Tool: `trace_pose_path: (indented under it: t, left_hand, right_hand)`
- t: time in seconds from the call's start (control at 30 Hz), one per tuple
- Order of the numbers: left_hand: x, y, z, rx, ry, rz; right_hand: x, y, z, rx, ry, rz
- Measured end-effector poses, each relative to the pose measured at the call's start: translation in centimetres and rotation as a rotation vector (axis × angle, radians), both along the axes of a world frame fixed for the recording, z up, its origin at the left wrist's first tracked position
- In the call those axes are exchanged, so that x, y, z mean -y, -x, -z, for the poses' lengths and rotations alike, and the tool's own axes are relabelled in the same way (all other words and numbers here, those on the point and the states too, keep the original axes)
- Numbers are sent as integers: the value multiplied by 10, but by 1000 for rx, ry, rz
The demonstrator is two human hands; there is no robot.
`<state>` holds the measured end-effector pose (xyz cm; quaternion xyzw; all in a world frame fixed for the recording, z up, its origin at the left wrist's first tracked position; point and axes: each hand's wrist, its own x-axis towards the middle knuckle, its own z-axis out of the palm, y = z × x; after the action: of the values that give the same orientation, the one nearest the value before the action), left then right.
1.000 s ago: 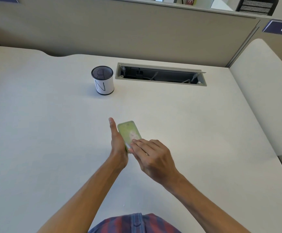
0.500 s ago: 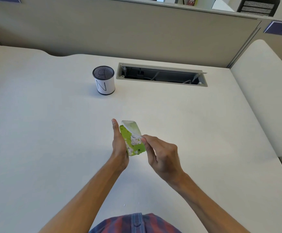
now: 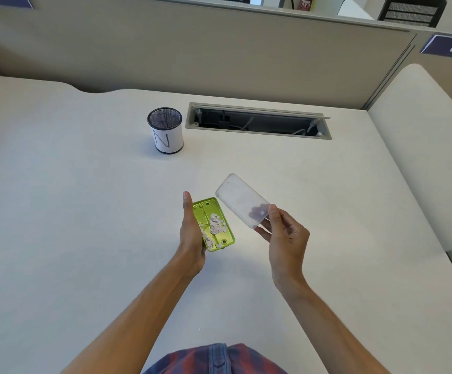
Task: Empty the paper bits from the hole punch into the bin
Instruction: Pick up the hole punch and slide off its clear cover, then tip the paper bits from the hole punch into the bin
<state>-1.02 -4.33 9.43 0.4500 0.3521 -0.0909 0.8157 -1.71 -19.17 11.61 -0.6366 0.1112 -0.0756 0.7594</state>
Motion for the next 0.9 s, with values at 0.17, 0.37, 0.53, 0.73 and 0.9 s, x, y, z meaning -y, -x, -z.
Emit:
trace_pose_path:
  t: [0.17, 0.37, 0.53, 0.73, 0.9]
  left_hand:
    - [4, 0, 1, -2, -10, 17]
    - [3, 0, 2, 0, -6, 19]
    - [-3, 0, 8, -4, -20, 2]
    - [-7, -1, 15, -11, -37, -12]
    - [-10, -2, 23, 3, -31, -11]
  right_hand:
    - [-1, 0, 0, 4, -23, 1]
    - [-2, -4, 3, -20, -39, -9]
    - [6, -10, 18, -192, -54, -36]
    - [17, -18, 41, -378, -23, 29]
    - [27, -23, 56, -415, 47, 39]
